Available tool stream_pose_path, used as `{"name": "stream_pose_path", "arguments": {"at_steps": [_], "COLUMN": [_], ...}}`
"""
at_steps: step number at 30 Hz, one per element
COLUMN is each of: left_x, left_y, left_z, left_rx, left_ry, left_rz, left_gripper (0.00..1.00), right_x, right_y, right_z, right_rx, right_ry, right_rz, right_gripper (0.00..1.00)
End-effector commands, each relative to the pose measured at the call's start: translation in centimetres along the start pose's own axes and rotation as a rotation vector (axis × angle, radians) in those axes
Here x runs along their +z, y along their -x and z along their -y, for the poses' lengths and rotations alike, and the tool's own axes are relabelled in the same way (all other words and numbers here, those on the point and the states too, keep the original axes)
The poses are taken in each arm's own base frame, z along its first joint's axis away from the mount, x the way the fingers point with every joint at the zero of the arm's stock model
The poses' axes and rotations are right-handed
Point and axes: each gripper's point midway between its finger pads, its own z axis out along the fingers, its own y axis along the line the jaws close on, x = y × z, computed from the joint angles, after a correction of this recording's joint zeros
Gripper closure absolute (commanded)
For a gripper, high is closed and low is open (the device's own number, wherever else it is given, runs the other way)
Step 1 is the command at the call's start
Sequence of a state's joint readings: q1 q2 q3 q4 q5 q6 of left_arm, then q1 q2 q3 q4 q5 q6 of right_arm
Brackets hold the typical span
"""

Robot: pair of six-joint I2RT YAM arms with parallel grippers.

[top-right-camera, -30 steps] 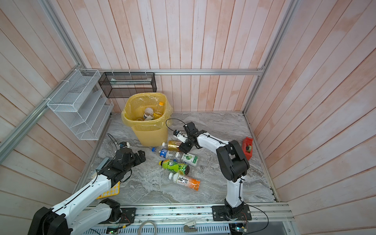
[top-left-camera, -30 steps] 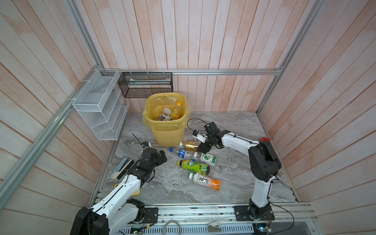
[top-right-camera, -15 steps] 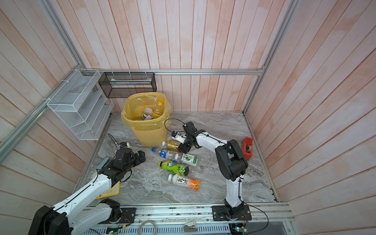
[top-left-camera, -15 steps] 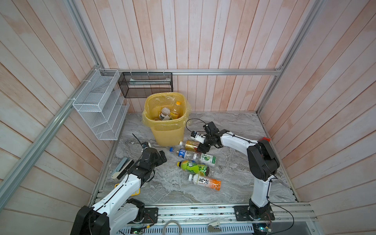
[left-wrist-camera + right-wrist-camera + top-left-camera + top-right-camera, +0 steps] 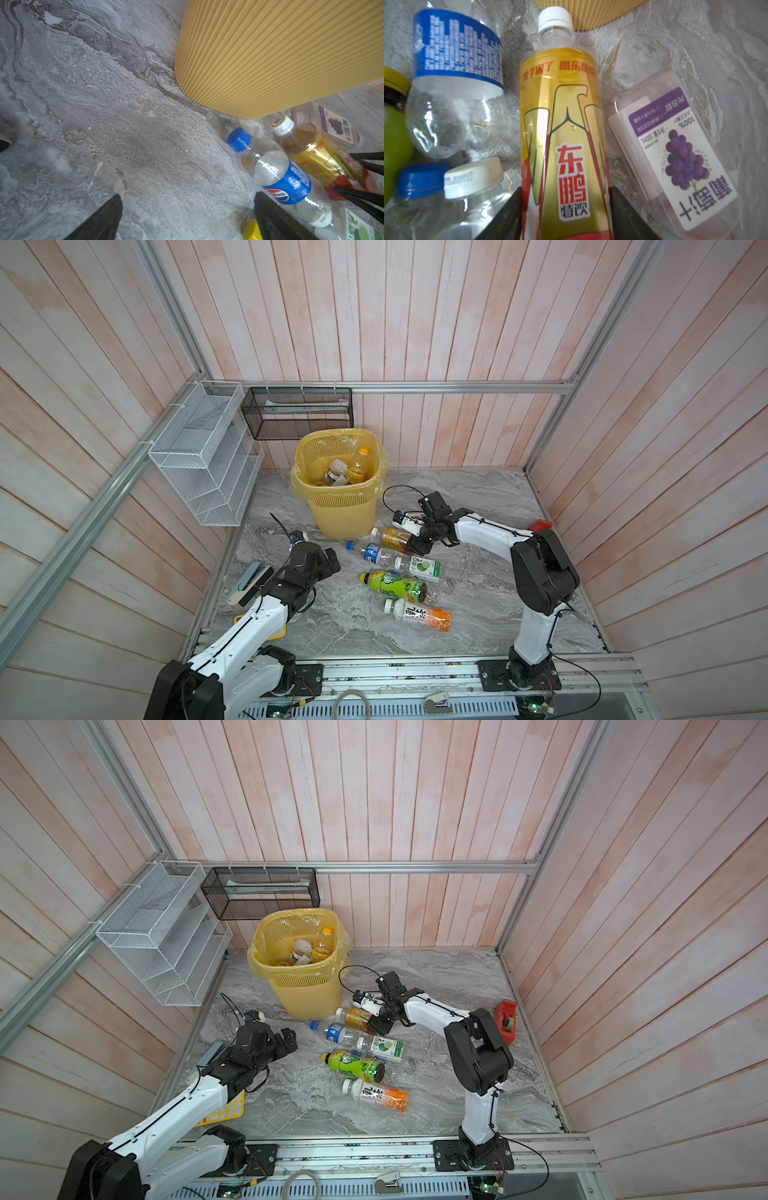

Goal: Throw the plastic bottles in the bin
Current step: 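Lower the right gripper around the yellow-gold bottle and close on it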

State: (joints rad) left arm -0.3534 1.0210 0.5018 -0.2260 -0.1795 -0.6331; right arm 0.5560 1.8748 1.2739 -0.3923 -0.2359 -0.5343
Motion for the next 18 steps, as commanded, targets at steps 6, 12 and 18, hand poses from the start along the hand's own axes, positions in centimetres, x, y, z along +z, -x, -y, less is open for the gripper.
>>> {"name": "stream_pose_path", "arguments": {"at_steps": [6, 12, 18], "left_x": [0.2, 0.3, 0.4], "left_y": [-1.0, -0.9, -0.9], "left_z": [-0.8, -0.8, -0.7], "left_rx": [-0.003, 0.010, 0.015], "left_ry": [0.014, 0.018, 0.016], "left_rz": [-0.022, -0.021, -0.023], "left_gripper": [0.00, 0.00, 0.00], "right_x": [-1.2, -2.4, -2.1], "right_y": [-6.0, -5.9, -4.9], "right_z": [0.0, 0.2, 0.5], "right_rx": [0.103, 0.115, 0.125], "right_ry": [-0.039, -0.059, -0.043], "right_rz": [-0.153, -0.141, -0.130], "right_gripper": [0.46, 0.34, 0.25]}}
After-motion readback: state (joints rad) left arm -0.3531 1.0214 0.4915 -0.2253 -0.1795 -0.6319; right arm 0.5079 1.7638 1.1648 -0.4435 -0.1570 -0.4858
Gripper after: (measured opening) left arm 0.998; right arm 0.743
